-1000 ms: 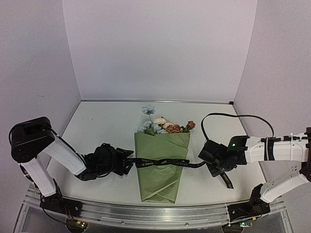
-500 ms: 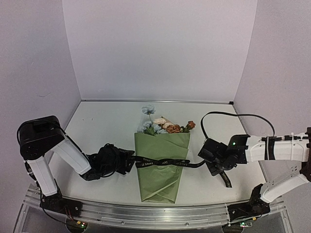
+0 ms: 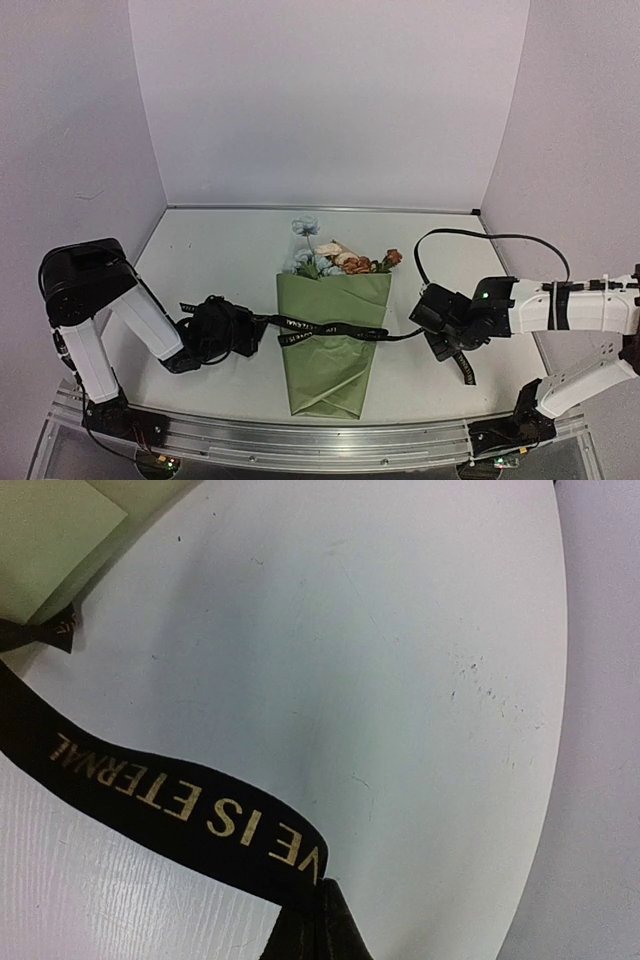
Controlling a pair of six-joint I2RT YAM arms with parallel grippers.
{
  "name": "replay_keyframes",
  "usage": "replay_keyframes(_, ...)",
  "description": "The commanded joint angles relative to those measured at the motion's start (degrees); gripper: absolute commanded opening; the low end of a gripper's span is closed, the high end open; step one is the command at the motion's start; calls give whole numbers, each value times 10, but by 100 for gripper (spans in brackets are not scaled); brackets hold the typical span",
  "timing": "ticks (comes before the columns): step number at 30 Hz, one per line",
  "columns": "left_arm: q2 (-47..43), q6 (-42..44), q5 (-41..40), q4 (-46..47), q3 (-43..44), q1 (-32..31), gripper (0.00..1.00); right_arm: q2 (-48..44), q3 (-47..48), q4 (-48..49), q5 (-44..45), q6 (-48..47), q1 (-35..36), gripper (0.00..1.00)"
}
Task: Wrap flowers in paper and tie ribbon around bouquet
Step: Tie the ribbon around the folded bouquet.
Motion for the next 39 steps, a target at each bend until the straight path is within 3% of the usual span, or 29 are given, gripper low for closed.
replay_keyframes(1,-113,111,9,-86,0,13,0,-10,9,-11,33,15,-3,0)
replay_keyframes(7,-232,182,17,-259,-13,51,0,35,27,-18,58,38,-14,0)
replay_keyframes(12,-296,185,48,-291,-93,107,0,45,11,-21,59,84,-61,0)
replay_keyframes(15,-349,204,84,-327,-148,180,0,28,-18,-22,57,117,-105,0)
replay_keyframes(19,-397,288,172,-367,-179,328,0,12,-53,-14,31,165,-166,0)
replay_keyframes(24,-369,377,279,-382,-162,491,0,-10,-85,2,6,205,-220,0)
replay_keyframes(30,-297,439,346,-383,-119,610,0,-35,-124,16,-46,227,-300,0)
replay_keyframes(34,-267,466,372,-393,-84,660,0,-48,-146,29,-76,230,-358,0)
replay_keyframes(39,-257,493,367,-437,-45,671,0,-24,-136,39,-104,217,-397,0)
